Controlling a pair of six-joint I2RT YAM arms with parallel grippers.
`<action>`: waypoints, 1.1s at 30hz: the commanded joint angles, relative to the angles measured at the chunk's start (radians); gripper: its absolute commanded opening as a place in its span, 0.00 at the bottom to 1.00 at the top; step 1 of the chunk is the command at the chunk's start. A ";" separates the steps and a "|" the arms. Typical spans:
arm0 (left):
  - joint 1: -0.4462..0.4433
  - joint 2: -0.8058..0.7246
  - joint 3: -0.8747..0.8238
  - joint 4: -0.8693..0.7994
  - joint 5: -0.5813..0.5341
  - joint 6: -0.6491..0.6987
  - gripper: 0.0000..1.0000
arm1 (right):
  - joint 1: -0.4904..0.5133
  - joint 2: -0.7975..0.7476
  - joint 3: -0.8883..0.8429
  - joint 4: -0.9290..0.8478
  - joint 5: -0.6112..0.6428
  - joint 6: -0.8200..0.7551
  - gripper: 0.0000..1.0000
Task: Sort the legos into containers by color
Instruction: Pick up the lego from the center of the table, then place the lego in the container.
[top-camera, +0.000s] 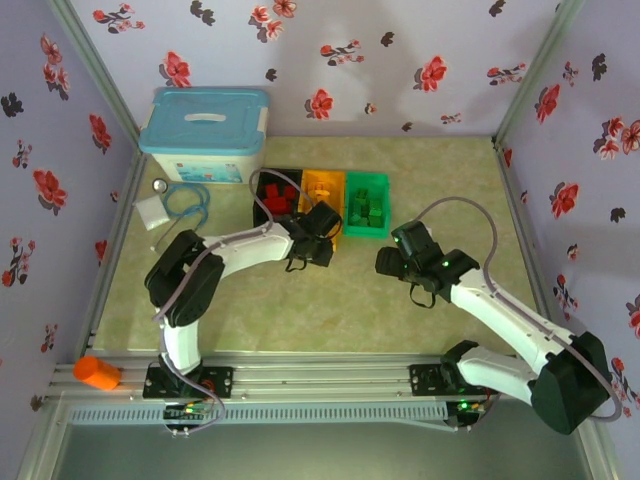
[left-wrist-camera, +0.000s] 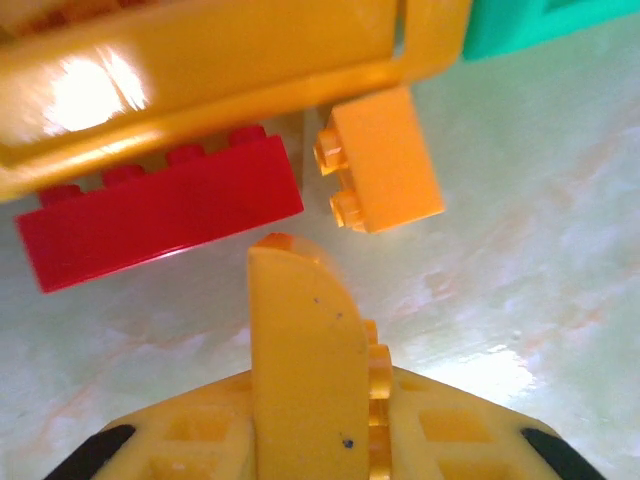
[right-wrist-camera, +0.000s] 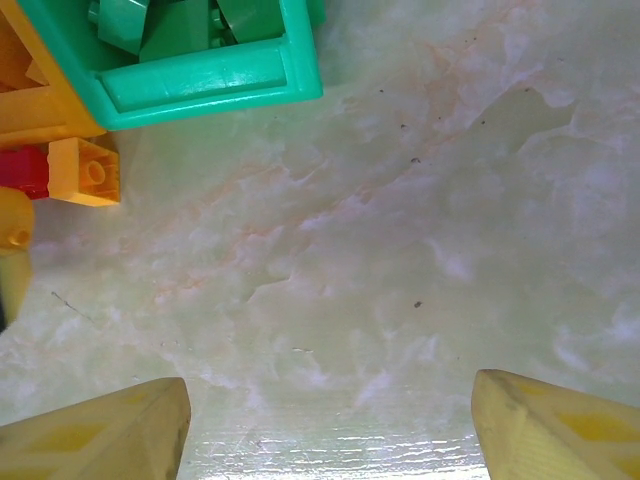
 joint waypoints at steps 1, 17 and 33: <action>-0.005 -0.077 0.045 -0.044 -0.033 0.028 0.25 | -0.008 -0.023 -0.026 0.015 0.000 0.021 0.74; 0.057 -0.158 0.161 -0.094 -0.013 0.072 0.25 | -0.008 -0.055 -0.072 0.028 -0.007 0.038 0.73; 0.191 0.050 0.385 -0.131 0.103 0.114 0.26 | -0.007 -0.106 -0.150 0.052 -0.041 0.075 0.73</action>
